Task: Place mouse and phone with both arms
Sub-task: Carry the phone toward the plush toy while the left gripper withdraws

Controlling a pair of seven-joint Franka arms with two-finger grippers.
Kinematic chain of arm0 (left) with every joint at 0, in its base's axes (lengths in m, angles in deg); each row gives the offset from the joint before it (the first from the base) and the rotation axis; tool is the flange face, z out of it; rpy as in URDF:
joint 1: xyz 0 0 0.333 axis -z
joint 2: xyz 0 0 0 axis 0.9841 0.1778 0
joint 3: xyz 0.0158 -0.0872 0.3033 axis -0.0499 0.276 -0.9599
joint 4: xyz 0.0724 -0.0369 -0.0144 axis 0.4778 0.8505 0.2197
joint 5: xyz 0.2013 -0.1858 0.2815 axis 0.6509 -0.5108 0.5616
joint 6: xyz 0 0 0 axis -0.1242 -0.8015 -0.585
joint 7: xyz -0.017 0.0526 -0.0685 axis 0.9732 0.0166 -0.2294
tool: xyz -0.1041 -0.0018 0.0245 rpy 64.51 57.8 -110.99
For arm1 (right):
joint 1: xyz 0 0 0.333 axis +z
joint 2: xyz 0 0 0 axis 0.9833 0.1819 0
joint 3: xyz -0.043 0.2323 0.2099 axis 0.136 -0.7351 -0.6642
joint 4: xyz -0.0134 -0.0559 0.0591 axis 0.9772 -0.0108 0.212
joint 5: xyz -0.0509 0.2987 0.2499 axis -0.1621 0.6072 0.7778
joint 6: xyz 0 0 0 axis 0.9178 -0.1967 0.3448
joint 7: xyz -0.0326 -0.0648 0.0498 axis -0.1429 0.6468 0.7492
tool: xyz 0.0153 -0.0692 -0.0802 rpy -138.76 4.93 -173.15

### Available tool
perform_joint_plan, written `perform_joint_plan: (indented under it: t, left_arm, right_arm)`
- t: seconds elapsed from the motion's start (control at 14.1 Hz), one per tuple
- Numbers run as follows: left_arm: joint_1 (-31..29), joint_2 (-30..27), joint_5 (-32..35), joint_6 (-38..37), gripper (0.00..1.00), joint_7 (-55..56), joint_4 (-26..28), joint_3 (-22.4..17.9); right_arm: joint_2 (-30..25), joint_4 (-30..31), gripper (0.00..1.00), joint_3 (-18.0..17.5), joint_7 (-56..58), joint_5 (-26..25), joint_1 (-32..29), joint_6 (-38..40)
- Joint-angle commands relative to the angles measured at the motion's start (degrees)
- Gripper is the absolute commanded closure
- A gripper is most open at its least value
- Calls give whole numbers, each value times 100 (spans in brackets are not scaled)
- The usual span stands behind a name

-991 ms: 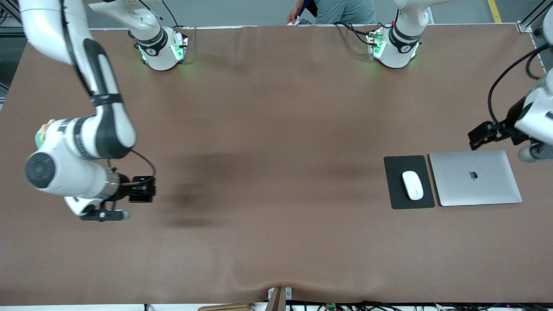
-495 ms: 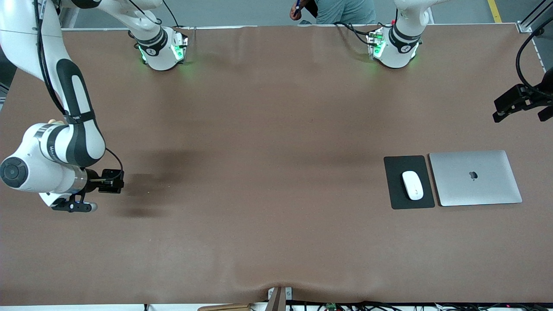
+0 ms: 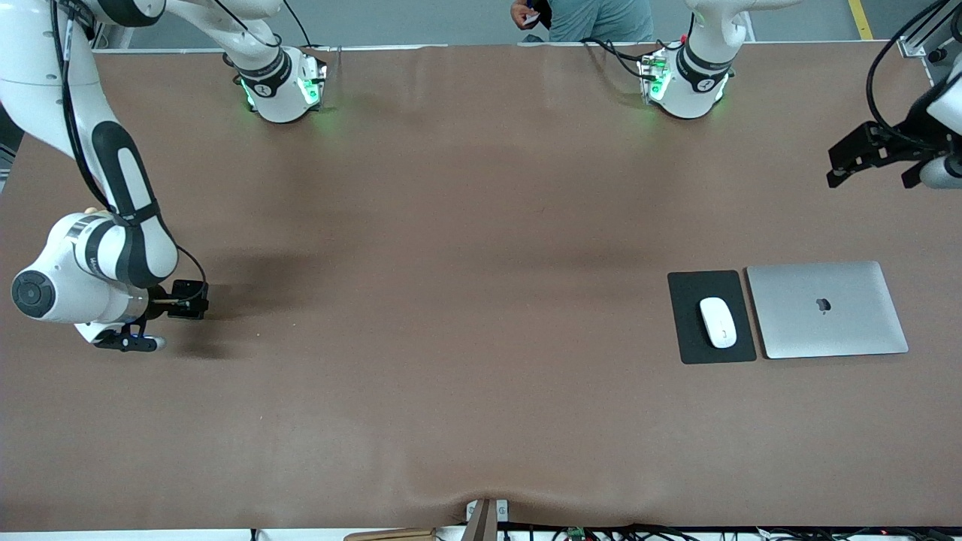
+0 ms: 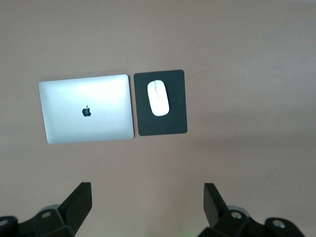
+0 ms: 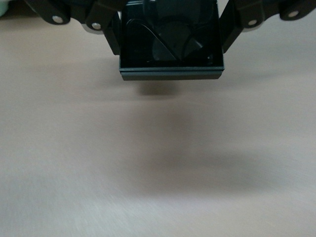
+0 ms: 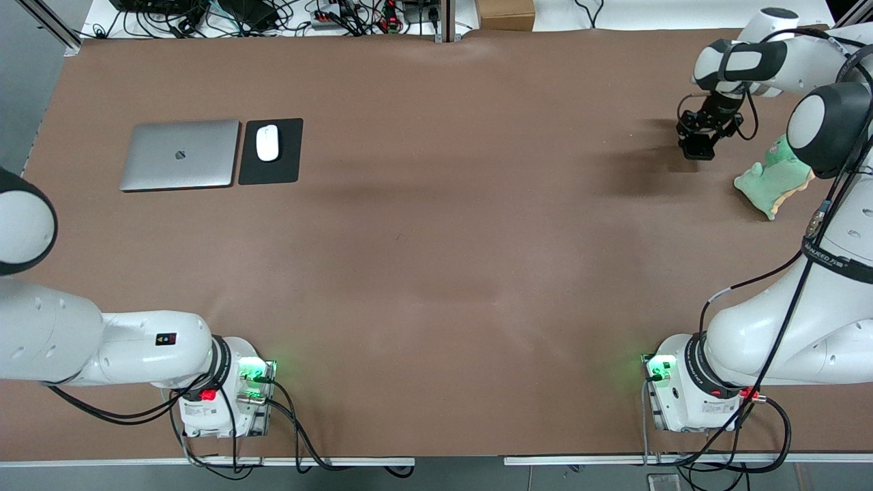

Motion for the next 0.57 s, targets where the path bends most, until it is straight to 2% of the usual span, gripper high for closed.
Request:
perform_joint_plan:
  t: [0.0,0.07,0.14,0.21,0.5]
  left_arm:
    - [140,-291,-109,-153,0,140,252,-192]
    - [131,-291,-109,-206,0,202,252,-184]
    - [131,-291,-109,-259,0,194,234,-175]
    - [122,-300,-109,-259,0,229,225,-140]
    - [87,-300,-109,-312,0,229,164,-122]
  right_arm:
    - [105,1,93,-132,274,-89,-293,32]
    - [158,1,64,-132,362,-89,-320,32]
    - [167,-8,17,-132,398,-89,-320,15]
    - [133,-17,0,-132,389,-89,-303,41]
    - [-516,-149,0,-141,389,-107,-23,462]
